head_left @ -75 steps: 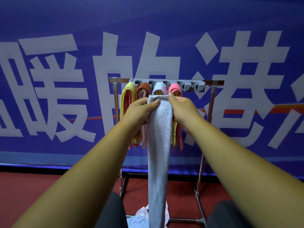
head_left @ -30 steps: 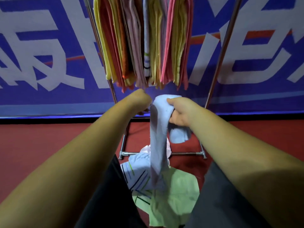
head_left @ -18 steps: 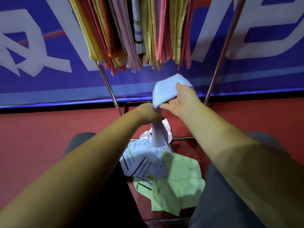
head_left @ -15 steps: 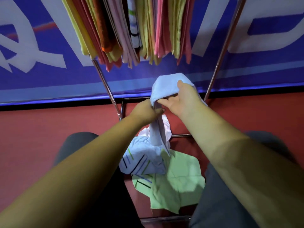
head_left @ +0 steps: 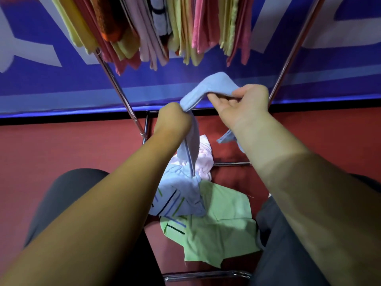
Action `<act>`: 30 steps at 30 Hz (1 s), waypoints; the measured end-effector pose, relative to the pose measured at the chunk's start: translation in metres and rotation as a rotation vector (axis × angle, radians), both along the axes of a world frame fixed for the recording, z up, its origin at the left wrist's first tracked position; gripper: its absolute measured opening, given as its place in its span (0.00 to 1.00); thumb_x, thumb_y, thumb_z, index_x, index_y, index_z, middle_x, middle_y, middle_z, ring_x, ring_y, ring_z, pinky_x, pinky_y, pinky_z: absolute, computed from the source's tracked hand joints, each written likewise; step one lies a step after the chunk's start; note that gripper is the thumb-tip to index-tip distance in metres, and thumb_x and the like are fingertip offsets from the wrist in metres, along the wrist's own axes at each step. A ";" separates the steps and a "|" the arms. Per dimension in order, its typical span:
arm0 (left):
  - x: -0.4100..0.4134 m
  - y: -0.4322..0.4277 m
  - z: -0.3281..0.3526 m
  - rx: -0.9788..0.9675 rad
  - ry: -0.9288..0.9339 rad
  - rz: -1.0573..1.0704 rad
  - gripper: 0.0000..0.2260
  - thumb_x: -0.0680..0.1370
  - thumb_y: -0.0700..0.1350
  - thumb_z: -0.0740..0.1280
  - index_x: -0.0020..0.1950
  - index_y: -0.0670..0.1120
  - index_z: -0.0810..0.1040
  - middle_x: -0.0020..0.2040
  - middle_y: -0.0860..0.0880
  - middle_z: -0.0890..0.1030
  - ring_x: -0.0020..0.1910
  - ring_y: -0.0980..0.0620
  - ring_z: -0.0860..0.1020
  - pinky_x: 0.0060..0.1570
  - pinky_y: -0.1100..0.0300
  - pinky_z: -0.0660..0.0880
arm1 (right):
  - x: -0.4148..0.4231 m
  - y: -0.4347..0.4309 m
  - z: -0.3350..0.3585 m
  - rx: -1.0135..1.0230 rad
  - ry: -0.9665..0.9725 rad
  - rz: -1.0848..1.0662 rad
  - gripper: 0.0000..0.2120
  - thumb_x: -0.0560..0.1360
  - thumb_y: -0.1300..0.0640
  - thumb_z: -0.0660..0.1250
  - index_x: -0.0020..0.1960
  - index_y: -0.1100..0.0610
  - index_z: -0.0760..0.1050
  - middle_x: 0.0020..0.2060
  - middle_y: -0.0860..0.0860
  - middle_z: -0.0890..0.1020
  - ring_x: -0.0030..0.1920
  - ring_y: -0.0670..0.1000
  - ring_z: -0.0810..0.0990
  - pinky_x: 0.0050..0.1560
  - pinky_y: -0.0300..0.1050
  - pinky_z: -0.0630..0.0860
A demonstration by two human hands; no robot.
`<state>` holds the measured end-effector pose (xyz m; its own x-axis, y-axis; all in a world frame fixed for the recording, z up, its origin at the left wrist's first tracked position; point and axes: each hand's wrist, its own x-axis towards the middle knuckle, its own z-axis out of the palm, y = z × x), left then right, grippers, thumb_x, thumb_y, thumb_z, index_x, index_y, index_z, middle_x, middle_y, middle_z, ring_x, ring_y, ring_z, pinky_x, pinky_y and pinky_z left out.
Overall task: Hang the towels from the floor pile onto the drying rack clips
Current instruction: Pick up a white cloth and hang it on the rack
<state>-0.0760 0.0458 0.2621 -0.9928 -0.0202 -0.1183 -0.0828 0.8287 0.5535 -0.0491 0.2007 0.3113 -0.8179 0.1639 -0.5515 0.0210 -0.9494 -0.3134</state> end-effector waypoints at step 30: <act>0.057 0.005 0.085 -0.124 0.186 -0.117 0.16 0.80 0.40 0.64 0.35 0.46 0.62 0.35 0.44 0.70 0.39 0.39 0.72 0.37 0.52 0.65 | 0.058 -0.047 -0.033 1.946 -0.020 0.559 0.13 0.81 0.45 0.65 0.56 0.53 0.78 0.49 0.57 0.85 0.49 0.64 0.83 0.49 0.56 0.82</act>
<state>-0.0190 0.0508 0.3469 -0.9937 0.0929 0.0629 0.1112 0.8893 0.4436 0.0090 0.1534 0.2780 -0.9766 0.2151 0.0028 0.1505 0.6929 -0.7052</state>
